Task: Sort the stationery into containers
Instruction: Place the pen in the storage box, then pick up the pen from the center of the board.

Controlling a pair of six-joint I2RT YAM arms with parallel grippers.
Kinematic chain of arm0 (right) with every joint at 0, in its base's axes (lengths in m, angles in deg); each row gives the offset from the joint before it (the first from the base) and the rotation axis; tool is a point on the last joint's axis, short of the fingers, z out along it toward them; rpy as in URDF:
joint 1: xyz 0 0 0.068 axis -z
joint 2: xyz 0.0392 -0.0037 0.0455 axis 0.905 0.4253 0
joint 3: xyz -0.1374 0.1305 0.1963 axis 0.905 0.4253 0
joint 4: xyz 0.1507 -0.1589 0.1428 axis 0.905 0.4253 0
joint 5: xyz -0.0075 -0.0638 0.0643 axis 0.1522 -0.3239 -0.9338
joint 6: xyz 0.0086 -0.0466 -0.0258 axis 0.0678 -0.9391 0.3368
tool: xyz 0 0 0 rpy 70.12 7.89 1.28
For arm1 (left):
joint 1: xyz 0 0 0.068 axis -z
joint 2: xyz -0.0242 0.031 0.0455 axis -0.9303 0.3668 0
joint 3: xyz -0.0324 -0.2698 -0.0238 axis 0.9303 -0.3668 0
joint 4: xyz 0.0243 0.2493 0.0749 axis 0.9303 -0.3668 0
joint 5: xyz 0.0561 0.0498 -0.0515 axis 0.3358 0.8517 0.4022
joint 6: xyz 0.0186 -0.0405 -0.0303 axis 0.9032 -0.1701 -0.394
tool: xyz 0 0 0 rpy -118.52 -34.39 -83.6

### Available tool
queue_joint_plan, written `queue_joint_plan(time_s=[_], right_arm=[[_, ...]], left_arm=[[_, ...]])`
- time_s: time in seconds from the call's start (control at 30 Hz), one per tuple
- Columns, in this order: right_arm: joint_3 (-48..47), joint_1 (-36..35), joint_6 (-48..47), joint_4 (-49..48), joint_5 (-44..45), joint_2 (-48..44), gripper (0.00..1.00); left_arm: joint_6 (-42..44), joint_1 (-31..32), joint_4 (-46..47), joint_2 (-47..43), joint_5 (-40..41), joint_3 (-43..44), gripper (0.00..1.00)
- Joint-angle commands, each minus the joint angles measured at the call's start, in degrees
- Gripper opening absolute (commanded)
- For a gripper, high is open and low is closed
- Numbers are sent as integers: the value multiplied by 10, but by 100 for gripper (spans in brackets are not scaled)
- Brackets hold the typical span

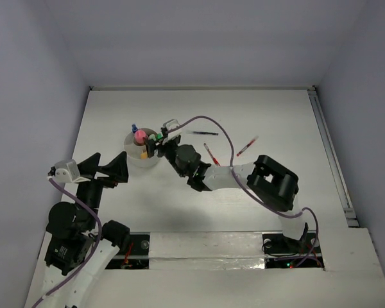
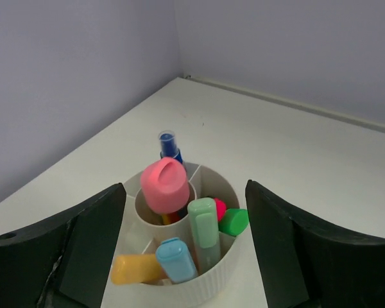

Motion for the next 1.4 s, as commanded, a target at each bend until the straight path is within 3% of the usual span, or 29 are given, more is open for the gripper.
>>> queue_joint_plan(time_s=[0.0, 0.13, 0.33, 0.43, 0.47, 0.57, 0.6, 0.77, 0.83, 0.87, 0.97, 1.37], right_arm=[[-19, 34, 69, 121, -62, -55, 82], [-22, 57, 142, 229, -148, -96, 84], [-15, 63, 151, 360, -246, -139, 80], [-2, 76, 162, 418, -262, -163, 61], [6, 87, 170, 428, -269, -173, 41], [24, 151, 210, 481, -328, -208, 3], [22, 182, 212, 525, -336, -212, 1], [-43, 233, 176, 705, -340, -178, 6], [-63, 244, 154, 756, -330, -160, 17], [-72, 260, 149, 775, -327, -152, 29], [-106, 294, 126, 834, -325, -108, 42], [-303, 305, 61, 983, -305, 71, 47]], left_arm=[[8, -5, 32, 18, -15, 0, 99], [9, -10, 33, 26, -25, 0, 99], [10, -15, 39, 39, -42, -1, 99], [11, -15, 39, 58, -55, -1, 99], [12, -15, 40, 63, -67, -1, 99], [13, -15, 42, 87, -94, -1, 99], [15, -15, 43, 95, -99, 0, 99], [16, -21, 46, 112, -123, -1, 99], [15, -26, 44, 115, -124, -1, 99], [15, -26, 43, 114, -124, -1, 99], [16, -26, 44, 113, -130, -1, 99], [20, -26, 45, 109, -144, -3, 99]])
